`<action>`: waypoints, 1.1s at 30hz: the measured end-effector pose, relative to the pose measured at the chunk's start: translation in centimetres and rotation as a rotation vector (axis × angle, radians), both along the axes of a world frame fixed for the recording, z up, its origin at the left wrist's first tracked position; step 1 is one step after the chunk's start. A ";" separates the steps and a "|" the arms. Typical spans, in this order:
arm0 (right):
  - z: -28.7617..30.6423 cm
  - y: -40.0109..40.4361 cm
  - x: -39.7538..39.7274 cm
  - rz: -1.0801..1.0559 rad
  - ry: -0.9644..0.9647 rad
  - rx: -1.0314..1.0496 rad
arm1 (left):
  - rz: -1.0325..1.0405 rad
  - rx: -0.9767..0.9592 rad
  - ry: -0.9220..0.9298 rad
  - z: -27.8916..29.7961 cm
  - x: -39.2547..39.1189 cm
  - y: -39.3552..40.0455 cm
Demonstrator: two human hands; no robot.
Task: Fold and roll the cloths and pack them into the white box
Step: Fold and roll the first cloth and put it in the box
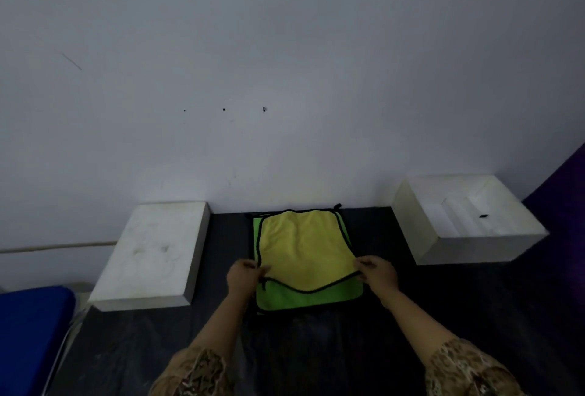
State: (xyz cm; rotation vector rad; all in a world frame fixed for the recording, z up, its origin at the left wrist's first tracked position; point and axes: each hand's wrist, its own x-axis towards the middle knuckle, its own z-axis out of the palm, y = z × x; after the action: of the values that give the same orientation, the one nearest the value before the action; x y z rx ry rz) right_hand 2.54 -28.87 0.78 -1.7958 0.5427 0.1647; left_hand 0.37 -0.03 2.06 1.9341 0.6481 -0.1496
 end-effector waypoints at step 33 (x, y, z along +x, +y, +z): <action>0.9 -14.5 -15.2 0.933 0.829 -0.446 | -0.657 0.209 0.776 -1.0 -18.7 -6.6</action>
State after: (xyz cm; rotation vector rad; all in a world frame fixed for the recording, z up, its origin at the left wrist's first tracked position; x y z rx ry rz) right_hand -12.68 -43.33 1.63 -2.2652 0.2565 1.5767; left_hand -18.37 -6.63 1.06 2.2161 0.4924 -1.3325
